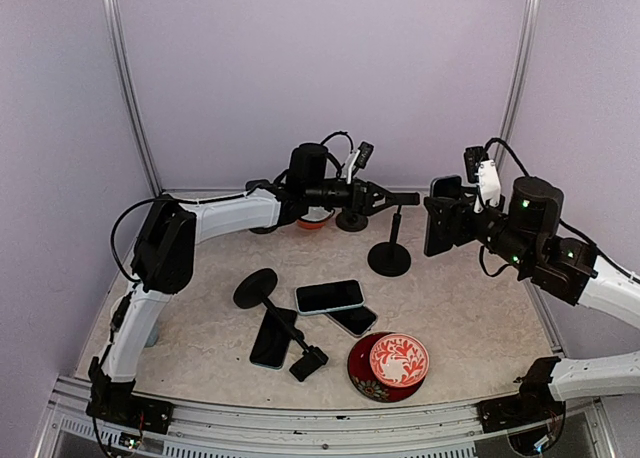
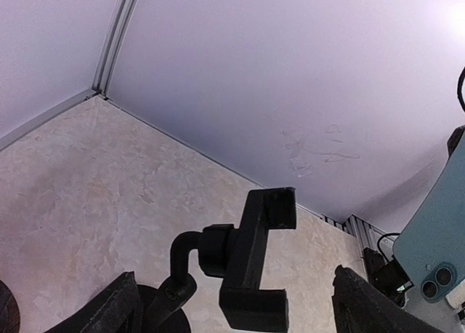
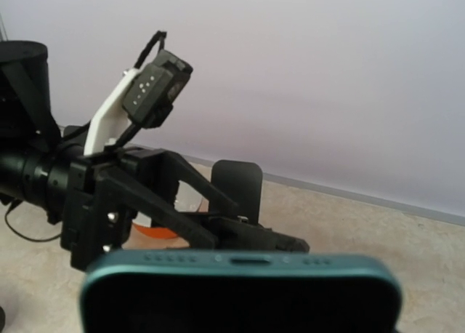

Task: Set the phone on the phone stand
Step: Pick up the phone stand from the center of the board.

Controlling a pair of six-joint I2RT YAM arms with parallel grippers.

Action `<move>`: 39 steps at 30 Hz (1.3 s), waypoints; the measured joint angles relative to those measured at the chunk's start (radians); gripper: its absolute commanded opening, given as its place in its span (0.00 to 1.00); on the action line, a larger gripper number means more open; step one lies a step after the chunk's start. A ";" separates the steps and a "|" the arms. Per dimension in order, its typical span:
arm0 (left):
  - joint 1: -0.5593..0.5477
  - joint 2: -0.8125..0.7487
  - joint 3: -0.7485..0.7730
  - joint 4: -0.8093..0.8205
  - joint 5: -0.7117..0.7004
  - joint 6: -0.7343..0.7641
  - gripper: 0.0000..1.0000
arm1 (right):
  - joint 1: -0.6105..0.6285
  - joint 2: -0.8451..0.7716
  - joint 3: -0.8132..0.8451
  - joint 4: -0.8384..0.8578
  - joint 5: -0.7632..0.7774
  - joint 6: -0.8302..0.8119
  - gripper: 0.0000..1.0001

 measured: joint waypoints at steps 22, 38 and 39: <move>0.010 0.029 0.000 0.075 0.084 -0.046 0.64 | 0.000 -0.008 0.000 0.000 0.003 -0.022 0.00; 0.029 0.036 0.000 0.130 0.132 -0.095 0.64 | 0.000 0.004 0.000 0.000 0.002 -0.026 0.00; 0.029 0.039 0.000 0.131 0.134 -0.097 0.64 | 0.000 0.005 0.000 0.000 0.002 -0.026 0.00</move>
